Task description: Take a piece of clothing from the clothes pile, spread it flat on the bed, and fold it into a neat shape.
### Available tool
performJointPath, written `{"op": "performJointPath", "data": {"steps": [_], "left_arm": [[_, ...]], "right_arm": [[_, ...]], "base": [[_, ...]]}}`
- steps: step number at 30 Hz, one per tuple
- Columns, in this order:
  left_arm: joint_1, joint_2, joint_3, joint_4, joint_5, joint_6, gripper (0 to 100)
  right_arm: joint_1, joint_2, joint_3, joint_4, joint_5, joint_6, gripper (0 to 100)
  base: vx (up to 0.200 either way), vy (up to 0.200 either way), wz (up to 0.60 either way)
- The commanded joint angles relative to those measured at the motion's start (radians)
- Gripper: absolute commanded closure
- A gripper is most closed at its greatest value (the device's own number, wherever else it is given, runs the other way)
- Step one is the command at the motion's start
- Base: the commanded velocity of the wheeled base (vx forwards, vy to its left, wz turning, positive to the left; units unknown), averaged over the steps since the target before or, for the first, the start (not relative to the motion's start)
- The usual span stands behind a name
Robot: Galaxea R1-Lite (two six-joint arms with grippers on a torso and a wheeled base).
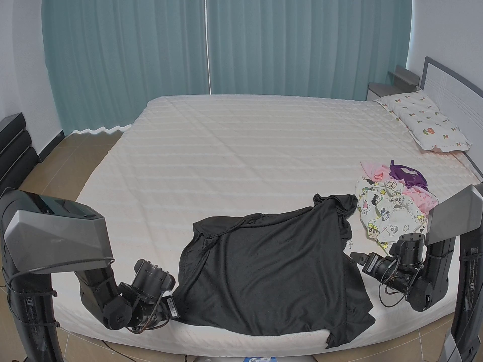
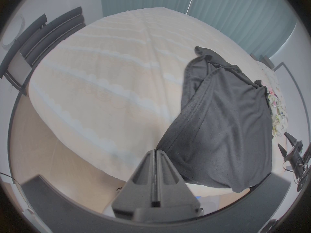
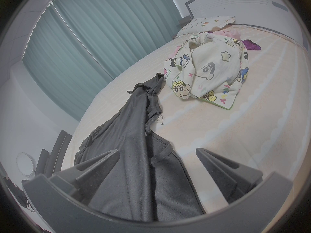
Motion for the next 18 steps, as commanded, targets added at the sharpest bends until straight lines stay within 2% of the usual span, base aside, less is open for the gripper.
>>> {"op": "performJointPath", "data": {"steps": [1, 2, 6, 9, 12, 18], "left_arm": [[0.051, -0.041, 0.009, 0.027, 0.007, 0.025, 100], [0.105, -0.089, 0.009, 0.059, 0.007, 0.053, 100], [0.154, -0.119, 0.007, 0.1, 0.007, 0.093, 100], [0.229, -0.146, 0.004, 0.162, 0.007, 0.162, 100], [0.258, -0.153, -0.004, 0.205, 0.004, 0.186, 100], [0.294, -0.152, -0.022, 0.257, 0.003, 0.189, 100]], "right_arm": [[0.0, 0.002, 0.002, -0.001, -0.001, 0.0, 0], [-0.002, 0.002, 0.006, 0.001, 0.001, 0.0, 0], [-0.005, 0.004, 0.006, 0.003, 0.001, -0.001, 0], [-0.008, 0.005, 0.005, 0.013, 0.007, -0.001, 0], [-0.01, 0.022, 0.006, 0.016, 0.032, -0.001, 0], [-0.01, 0.074, 0.005, 0.016, 0.035, -0.007, 0]], "base": [[0.0, 0.0, 0.0], [0.0, 0.0, 0.0], [0.0, 0.0, 0.0], [0.0, 0.0, 0.0], [0.0, 0.0, 0.0], [0.0, 0.0, 0.0]]}}
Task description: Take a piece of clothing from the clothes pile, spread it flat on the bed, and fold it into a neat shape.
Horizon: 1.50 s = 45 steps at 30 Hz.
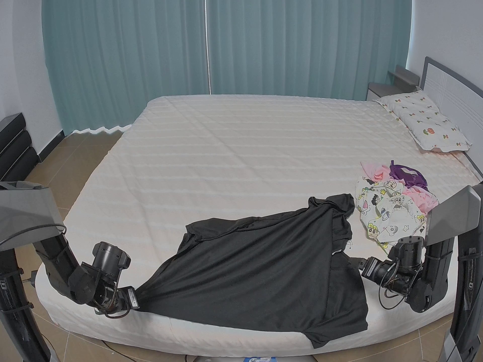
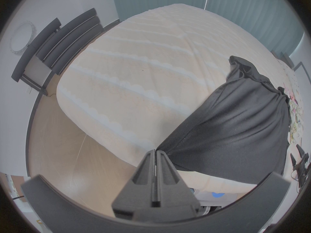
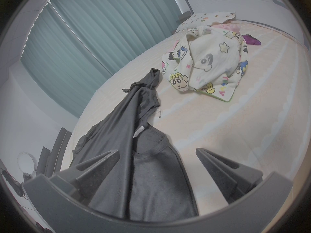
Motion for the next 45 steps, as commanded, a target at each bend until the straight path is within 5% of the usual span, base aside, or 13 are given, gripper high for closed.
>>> {"op": "performJointPath", "data": {"steps": [1, 17, 26, 34, 35, 45], "left_arm": [[0.036, -0.014, -0.014, 0.02, -0.001, 0.012, 100], [0.069, -0.014, -0.03, 0.031, -0.03, 0.044, 100], [0.069, -0.014, -0.03, 0.014, -0.063, 0.044, 100], [0.069, -0.013, -0.032, 0.011, -0.076, 0.043, 100], [0.069, -0.013, -0.032, 0.011, -0.076, 0.043, 100], [0.071, -0.016, -0.03, 0.013, -0.089, 0.043, 100]], "right_arm": [[0.004, 0.054, 0.0, 0.0, 0.003, -0.005, 0], [0.054, 0.078, 0.065, 0.0, 0.037, -0.018, 0], [0.054, 0.078, 0.05, 0.008, 0.149, -0.077, 0], [0.054, 0.058, 0.023, 0.083, 0.183, -0.107, 0], [0.054, 0.058, 0.023, 0.083, 0.183, -0.107, 100], [0.008, 0.051, 0.106, 0.071, 0.146, -0.184, 100]], "base": [[0.0, 0.0, 0.0], [0.0, 0.0, 0.0], [0.0, 0.0, 0.0], [0.0, 0.0, 0.0], [0.0, 0.0, 0.0], [0.0, 0.0, 0.0]]}}
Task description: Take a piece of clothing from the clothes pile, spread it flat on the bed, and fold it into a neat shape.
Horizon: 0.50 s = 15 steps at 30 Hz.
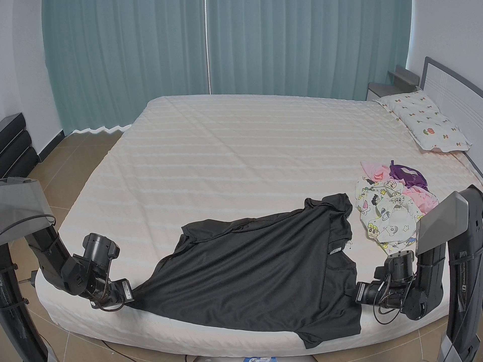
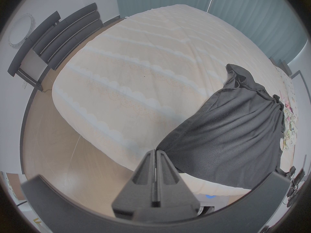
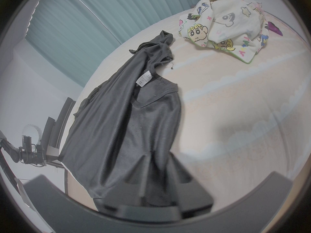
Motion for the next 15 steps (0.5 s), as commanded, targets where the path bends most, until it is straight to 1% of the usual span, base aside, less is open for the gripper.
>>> {"op": "performJointPath", "data": {"steps": [1, 5, 6, 9, 10, 11, 13, 15], "left_arm": [[0.001, -0.002, 0.002, 0.001, 0.0, 0.001, 100], [-0.004, -0.012, 0.02, 0.012, 0.0, 0.007, 100], [-0.004, -0.012, 0.02, 0.012, 0.0, 0.007, 100], [-0.025, -0.039, 0.035, 0.03, 0.002, 0.012, 100], [-0.025, -0.039, 0.035, 0.032, 0.002, 0.012, 100], [-0.033, -0.048, 0.035, 0.067, 0.002, 0.019, 100], [-0.047, -0.058, 0.035, 0.106, 0.002, 0.027, 100], [-0.064, -0.072, 0.037, 0.138, 0.002, 0.029, 100]], "right_arm": [[-0.035, -0.008, 0.061, -0.014, -0.005, -0.033, 100], [-0.105, -0.073, 0.142, -0.005, 0.007, -0.118, 100], [-0.105, -0.073, 0.142, -0.005, 0.007, -0.118, 100], [-0.125, -0.086, 0.205, -0.011, 0.009, -0.205, 100], [-0.128, -0.086, 0.206, -0.011, 0.009, -0.21, 100], [-0.151, -0.088, 0.223, -0.011, 0.009, -0.249, 100], [-0.159, -0.09, 0.231, -0.005, 0.009, -0.272, 100], [-0.166, -0.093, 0.231, 0.003, 0.007, -0.272, 100]], "base": [[0.0, 0.0, 0.0], [0.0, 0.0, 0.0], [0.0, 0.0, 0.0], [0.0, 0.0, 0.0], [0.0, 0.0, 0.0], [0.0, 0.0, 0.0], [0.0, 0.0, 0.0], [0.0, 0.0, 0.0]]}}
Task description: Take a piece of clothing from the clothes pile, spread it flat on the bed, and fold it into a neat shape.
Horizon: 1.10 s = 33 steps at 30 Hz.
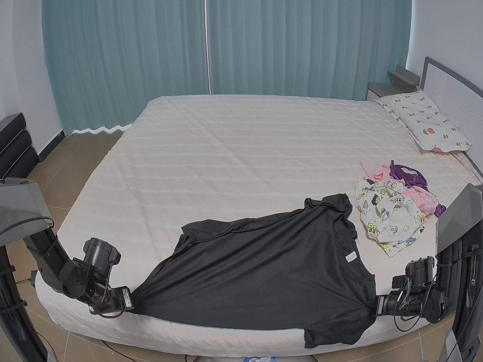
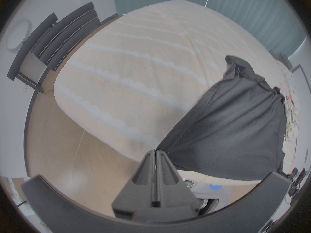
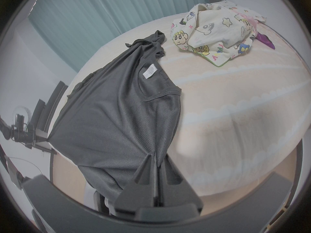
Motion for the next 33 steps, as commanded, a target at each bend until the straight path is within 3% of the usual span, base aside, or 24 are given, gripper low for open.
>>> {"op": "performJointPath", "data": {"steps": [1, 19, 20, 24, 30, 33], "left_arm": [[-0.041, -0.04, 0.006, 0.051, 0.001, 0.007, 100], [-0.165, -0.04, 0.032, 0.17, -0.019, 0.004, 100], [-0.177, -0.04, 0.038, 0.17, -0.038, 0.005, 0], [-0.193, -0.037, 0.025, 0.166, -0.057, -0.007, 0], [-0.138, -0.07, -0.038, 0.152, -0.069, -0.041, 0], [-0.124, -0.136, -0.063, 0.097, -0.17, -0.087, 0]], "right_arm": [[-0.031, -0.02, 0.032, 0.017, -0.001, -0.019, 100], [-0.13, -0.003, 0.029, 0.054, -0.019, -0.117, 100], [-0.136, -0.003, 0.029, 0.053, -0.019, -0.12, 0], [-0.136, -0.007, 0.029, 0.043, -0.016, -0.122, 0], [-0.178, -0.069, -0.034, -0.004, -0.005, -0.051, 0], [-0.179, -0.124, -0.093, -0.007, 0.019, 0.064, 0]], "base": [[0.0, 0.0, 0.0], [0.0, 0.0, 0.0], [0.0, 0.0, 0.0], [0.0, 0.0, 0.0], [0.0, 0.0, 0.0], [0.0, 0.0, 0.0]]}}
